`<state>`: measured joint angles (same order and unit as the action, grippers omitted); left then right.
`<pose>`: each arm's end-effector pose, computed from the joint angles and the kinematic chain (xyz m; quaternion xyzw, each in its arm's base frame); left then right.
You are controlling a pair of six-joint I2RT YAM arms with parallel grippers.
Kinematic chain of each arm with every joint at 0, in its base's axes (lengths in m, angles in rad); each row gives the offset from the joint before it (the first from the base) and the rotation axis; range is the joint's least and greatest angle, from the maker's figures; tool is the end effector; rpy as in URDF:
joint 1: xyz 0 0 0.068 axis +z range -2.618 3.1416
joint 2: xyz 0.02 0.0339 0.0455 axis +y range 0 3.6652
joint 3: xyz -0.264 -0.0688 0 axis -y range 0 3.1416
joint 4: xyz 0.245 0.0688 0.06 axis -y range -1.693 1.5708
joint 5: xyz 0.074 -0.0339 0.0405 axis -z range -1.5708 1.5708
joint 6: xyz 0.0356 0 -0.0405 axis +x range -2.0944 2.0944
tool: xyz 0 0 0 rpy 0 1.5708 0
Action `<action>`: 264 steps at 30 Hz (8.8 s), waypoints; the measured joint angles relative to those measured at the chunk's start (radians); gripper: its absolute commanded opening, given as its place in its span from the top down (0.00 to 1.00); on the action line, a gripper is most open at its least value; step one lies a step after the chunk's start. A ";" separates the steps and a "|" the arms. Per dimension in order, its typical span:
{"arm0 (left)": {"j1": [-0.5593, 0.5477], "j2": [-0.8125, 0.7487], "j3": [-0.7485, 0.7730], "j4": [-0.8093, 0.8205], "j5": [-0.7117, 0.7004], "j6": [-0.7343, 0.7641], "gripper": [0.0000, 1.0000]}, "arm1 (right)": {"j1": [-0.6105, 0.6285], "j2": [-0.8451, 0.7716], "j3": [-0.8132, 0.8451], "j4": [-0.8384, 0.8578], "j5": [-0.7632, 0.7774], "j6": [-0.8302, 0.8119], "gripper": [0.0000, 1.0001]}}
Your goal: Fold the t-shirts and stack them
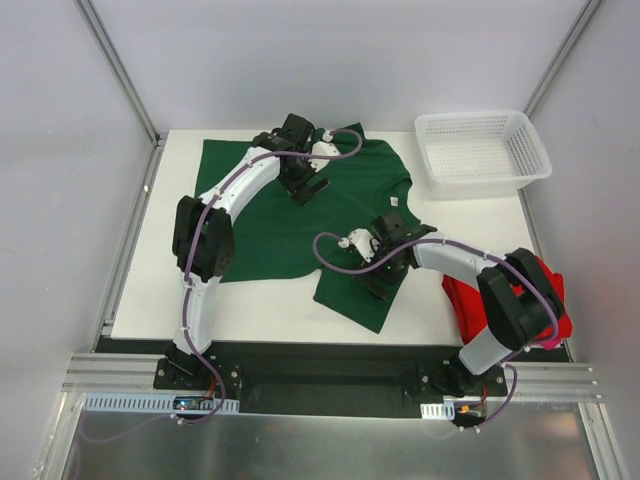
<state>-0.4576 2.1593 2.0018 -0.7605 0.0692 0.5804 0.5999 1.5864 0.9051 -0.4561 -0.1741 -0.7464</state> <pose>0.4335 -0.2162 0.2669 0.4792 0.8165 -0.0130 0.3218 0.2425 0.1733 0.1708 -0.6212 0.7490 0.0690 0.2198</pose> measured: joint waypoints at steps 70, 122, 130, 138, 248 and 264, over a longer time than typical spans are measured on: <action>-0.098 0.172 0.094 0.006 0.209 0.037 0.00 | 0.045 0.144 0.169 -0.304 0.011 -0.080 0.04; -0.098 0.245 0.093 0.029 0.074 0.115 0.01 | 0.225 0.185 0.213 -0.428 -0.235 -0.003 0.04; -0.097 0.238 0.078 0.039 0.074 0.117 0.01 | 0.226 0.205 0.224 -0.447 -0.235 -0.002 0.04; -0.098 0.235 0.076 0.040 0.068 0.117 0.01 | 0.232 0.212 0.227 -0.486 -0.230 -0.025 0.04; 0.027 -0.274 -0.475 -0.050 -0.049 -0.046 0.01 | 0.304 -0.259 -0.163 -0.177 0.376 -0.148 0.04; 0.027 -0.338 -0.520 -0.052 -0.100 -0.045 0.01 | 0.356 -0.222 -0.123 -0.141 0.274 -0.118 0.04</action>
<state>-0.4301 1.8217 1.4818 -0.8127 -0.0303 0.5354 0.9562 1.3643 0.7822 -0.5968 0.0998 -0.8646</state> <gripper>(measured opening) 0.993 0.964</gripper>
